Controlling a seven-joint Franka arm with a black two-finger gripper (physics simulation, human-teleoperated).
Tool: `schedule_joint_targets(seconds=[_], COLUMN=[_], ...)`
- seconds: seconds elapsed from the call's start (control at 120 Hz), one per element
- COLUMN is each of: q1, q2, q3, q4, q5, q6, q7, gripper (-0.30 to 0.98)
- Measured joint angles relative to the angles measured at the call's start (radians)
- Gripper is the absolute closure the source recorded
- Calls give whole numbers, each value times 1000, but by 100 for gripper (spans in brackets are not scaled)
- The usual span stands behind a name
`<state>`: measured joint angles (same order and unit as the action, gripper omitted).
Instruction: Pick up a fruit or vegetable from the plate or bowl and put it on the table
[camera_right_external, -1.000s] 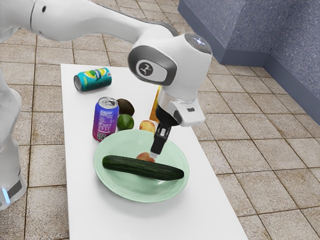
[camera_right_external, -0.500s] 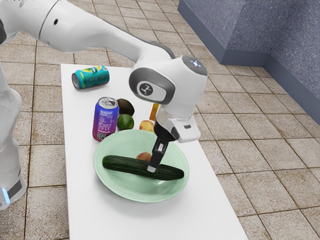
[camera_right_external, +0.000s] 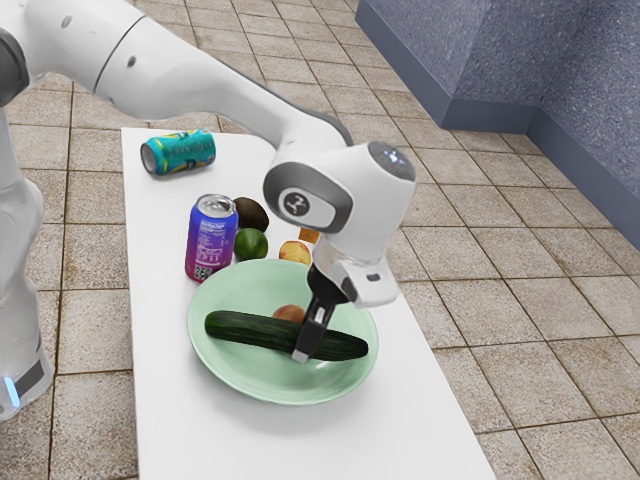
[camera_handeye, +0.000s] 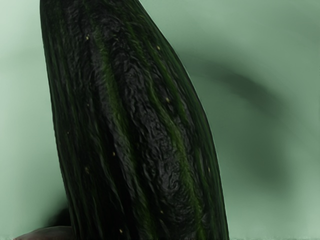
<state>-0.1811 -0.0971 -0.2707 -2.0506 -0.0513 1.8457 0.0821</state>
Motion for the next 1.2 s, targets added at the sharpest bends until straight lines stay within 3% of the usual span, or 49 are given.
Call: schedule_joint_targets(seconds=[0.392,0.617,0.85,1.1,1.2], q1=[-2,-1,-2,1,35], q2=[5,4,5,-3,35], q3=[-13,-19,-20,-52,-186], q4=[-10,-20,-18,232,275], q5=[1,7,12,33,35], q6=[12,22,18,-131,-163], q7=[3,-8,-26,-71,-93], gripper=[1,39,46,46,46])
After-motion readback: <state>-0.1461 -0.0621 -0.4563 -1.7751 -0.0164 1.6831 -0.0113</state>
